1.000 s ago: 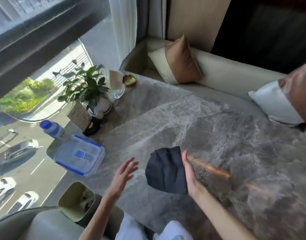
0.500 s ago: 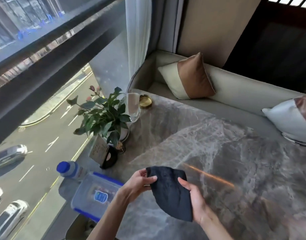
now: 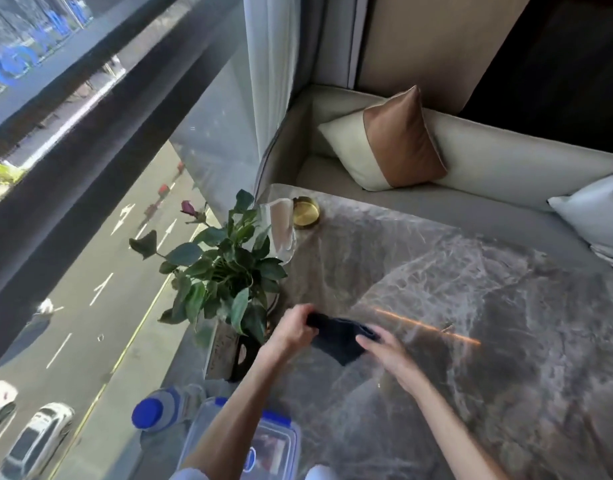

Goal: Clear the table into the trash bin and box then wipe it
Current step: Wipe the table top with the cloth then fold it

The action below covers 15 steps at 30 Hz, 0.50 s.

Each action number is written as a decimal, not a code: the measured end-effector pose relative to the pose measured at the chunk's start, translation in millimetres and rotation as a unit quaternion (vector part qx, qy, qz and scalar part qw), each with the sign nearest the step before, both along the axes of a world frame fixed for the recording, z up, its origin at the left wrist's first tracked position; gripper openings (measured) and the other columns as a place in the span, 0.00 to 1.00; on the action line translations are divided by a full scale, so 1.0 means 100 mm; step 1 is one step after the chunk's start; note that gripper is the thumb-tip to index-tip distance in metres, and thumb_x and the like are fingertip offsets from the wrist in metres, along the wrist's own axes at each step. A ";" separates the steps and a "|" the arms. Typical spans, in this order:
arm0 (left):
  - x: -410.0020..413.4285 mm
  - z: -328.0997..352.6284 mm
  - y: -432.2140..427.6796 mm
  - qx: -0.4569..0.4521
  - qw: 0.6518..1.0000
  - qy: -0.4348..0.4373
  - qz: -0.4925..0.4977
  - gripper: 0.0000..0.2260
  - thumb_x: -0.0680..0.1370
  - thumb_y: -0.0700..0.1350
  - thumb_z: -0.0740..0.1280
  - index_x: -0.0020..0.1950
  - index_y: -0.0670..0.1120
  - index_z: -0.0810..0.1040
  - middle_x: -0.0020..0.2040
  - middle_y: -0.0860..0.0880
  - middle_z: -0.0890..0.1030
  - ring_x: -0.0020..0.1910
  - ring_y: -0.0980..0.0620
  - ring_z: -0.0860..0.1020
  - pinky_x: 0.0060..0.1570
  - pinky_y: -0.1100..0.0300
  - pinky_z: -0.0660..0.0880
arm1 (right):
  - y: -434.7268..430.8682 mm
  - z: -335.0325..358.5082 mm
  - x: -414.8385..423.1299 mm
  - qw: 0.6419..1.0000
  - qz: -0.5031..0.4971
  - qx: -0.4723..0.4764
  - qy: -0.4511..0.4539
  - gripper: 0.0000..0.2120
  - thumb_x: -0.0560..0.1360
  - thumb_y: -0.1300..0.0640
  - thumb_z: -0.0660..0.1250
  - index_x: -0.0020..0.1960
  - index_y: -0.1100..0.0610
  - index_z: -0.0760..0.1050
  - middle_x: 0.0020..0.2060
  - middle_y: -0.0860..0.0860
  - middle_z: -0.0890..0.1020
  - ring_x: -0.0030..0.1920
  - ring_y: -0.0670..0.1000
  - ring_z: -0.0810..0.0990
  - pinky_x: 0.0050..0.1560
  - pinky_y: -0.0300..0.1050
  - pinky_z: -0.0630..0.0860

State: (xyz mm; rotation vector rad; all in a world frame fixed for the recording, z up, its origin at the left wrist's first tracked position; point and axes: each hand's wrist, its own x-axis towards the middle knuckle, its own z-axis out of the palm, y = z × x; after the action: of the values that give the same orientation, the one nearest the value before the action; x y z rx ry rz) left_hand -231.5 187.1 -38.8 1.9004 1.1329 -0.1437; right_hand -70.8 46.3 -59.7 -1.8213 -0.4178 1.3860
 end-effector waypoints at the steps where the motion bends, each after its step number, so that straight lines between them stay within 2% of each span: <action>1: 0.08 0.04 0.11 0.026 1.000 -0.002 0.008 0.10 0.68 0.36 0.66 0.48 0.44 0.80 0.44 0.45 0.84 0.46 0.45 0.80 0.42 0.58 0.72 | 0.15 0.03 0.04 0.998 0.007 0.020 -0.053 0.14 0.77 0.69 0.65 0.62 0.70 0.75 0.52 0.60 0.81 0.48 0.49 0.78 0.43 0.27 0.74; 4: 0.24 0.14 0.37 0.112 0.992 -0.052 0.021 0.11 0.67 0.33 0.64 0.46 0.41 0.79 0.45 0.42 0.83 0.47 0.41 0.80 0.45 0.52 0.74 | 0.52 0.12 0.14 0.986 0.021 0.087 -0.144 0.11 0.76 0.68 0.66 0.57 0.62 0.81 0.48 0.51 0.83 0.48 0.44 0.80 0.46 0.28 0.73; 6: 0.24 0.13 0.45 0.164 0.983 -0.083 0.020 0.12 0.66 0.31 0.64 0.46 0.40 0.78 0.45 0.42 0.81 0.47 0.40 0.78 0.46 0.51 0.74 | 0.63 0.10 0.14 0.971 0.030 0.127 -0.200 0.12 0.75 0.68 0.68 0.54 0.55 0.82 0.49 0.50 0.84 0.48 0.37 0.81 0.51 0.28 0.72; 7: 0.22 0.09 0.44 0.181 0.980 -0.081 0.020 0.12 0.65 0.30 0.64 0.46 0.41 0.78 0.45 0.42 0.80 0.46 0.41 0.78 0.46 0.50 0.74 | 0.64 0.05 0.12 0.959 0.041 0.141 -0.244 0.13 0.75 0.68 0.68 0.53 0.54 0.83 0.51 0.50 0.84 0.51 0.37 0.80 0.55 0.28 0.72; 9: 0.16 -0.06 0.35 0.200 0.979 -0.042 0.011 0.13 0.67 0.30 0.62 0.48 0.41 0.77 0.47 0.43 0.79 0.49 0.42 0.78 0.49 0.48 0.74 | 0.59 -0.11 0.06 0.930 0.079 0.138 -0.331 0.14 0.74 0.68 0.68 0.56 0.55 0.84 0.57 0.52 0.82 0.59 0.44 0.79 0.64 0.36 0.71; 12: 0.08 -0.37 0.12 0.174 0.975 0.106 -0.092 0.10 0.75 0.38 0.64 0.55 0.42 0.78 0.57 0.44 0.78 0.62 0.44 0.74 0.64 0.53 0.69 | 0.37 -0.40 -0.14 0.908 0.201 0.047 -0.365 0.20 0.74 0.68 0.65 0.61 0.51 0.81 0.64 0.51 0.79 0.67 0.52 0.73 0.71 0.45 0.66; 14: 0.03 -0.51 -0.05 0.113 0.975 0.155 -0.112 0.11 0.77 0.40 0.63 0.58 0.42 0.77 0.59 0.43 0.78 0.63 0.44 0.75 0.63 0.53 0.70 | 0.19 -0.56 -0.28 0.885 0.264 -0.020 -0.382 0.21 0.73 0.65 0.65 0.62 0.49 0.81 0.65 0.50 0.79 0.68 0.54 0.73 0.71 0.48 0.65; 15: 0.01 -0.55 -0.11 0.093 0.979 0.153 -0.094 0.11 0.77 0.38 0.62 0.59 0.42 0.76 0.58 0.43 0.79 0.61 0.43 0.76 0.59 0.51 0.72 | 0.14 -0.61 -0.31 0.887 0.247 -0.027 -0.389 0.20 0.73 0.64 0.66 0.61 0.50 0.81 0.62 0.50 0.81 0.66 0.55 0.75 0.69 0.49 0.67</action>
State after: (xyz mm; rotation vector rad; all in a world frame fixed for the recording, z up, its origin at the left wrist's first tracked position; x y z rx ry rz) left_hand -230.9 175.6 -93.9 2.2068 1.1985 -0.4622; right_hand -101.6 59.8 -120.5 -2.3786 -1.3440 0.8948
